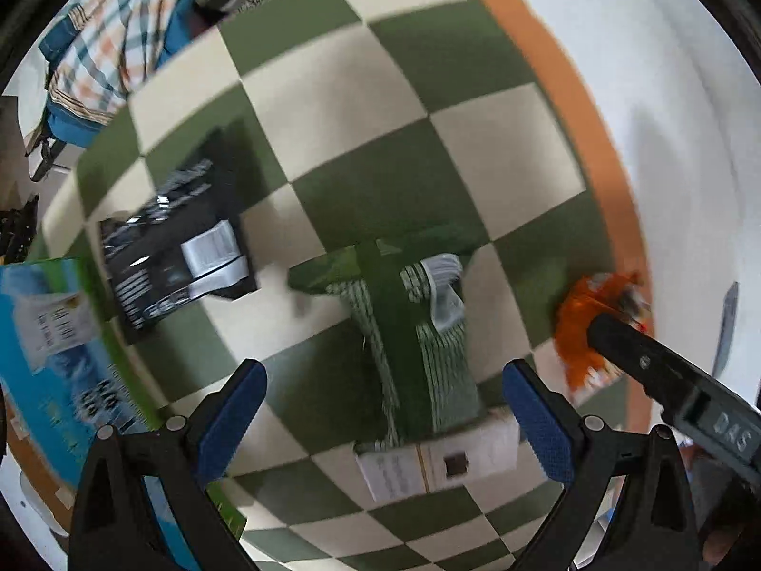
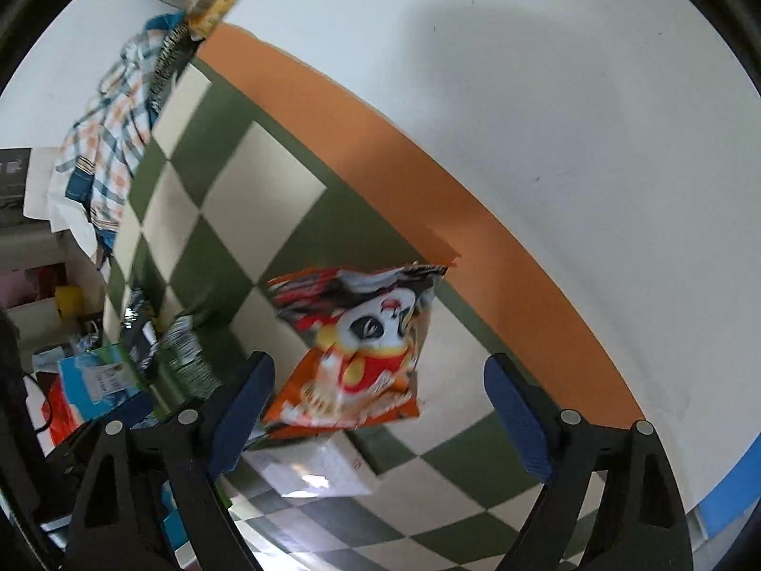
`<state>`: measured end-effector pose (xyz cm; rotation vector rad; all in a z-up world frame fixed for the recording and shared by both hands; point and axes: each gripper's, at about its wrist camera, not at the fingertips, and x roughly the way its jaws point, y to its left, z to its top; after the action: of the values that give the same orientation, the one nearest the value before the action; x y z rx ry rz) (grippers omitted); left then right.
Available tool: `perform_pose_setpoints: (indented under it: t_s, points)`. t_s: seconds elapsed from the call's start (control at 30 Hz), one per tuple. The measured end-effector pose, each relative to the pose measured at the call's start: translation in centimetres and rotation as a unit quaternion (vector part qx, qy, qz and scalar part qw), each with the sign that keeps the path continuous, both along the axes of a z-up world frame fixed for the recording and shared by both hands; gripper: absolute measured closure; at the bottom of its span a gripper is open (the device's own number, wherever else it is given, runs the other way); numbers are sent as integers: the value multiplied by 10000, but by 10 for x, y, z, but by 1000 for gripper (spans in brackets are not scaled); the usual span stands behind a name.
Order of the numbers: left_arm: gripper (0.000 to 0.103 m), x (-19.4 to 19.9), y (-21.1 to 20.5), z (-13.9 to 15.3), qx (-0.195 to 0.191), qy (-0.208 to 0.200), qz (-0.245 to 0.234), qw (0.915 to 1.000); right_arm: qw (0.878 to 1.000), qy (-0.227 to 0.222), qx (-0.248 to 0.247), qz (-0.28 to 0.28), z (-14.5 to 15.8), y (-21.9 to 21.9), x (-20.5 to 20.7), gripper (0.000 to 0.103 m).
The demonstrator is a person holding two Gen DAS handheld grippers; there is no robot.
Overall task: Organize snacks
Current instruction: 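Grasp the green snack bag with the left gripper while the right grasps the orange panda bag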
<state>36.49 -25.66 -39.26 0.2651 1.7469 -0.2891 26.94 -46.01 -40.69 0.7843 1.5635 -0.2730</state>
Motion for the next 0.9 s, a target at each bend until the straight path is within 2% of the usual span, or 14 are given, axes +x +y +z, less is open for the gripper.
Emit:
perform_pose_setpoints:
  t_s: [0.2, 0.43, 0.53, 0.7, 0.9]
  points:
    - [2, -5, -8, -31, 267, 165, -113, 9994, 9993, 290, -42, 240, -23, 6, 9, 25]
    - [11, -13, -12, -33, 282, -13, -128, 9995, 9969, 409, -337, 574, -25, 24, 17, 30]
    - [20, -16, -10, -27, 242, -110, -47, 9996, 9957, 431, -479, 661, -25, 30, 21, 35]
    - [43, -20, -13, -20, 212, -183, -84, 9996, 9939, 483, -614, 775, -27, 42, 26, 36]
    - [51, -26, -24, -18, 199, -218, -142, 9995, 9912, 534, -792, 916, -27, 54, 29, 37]
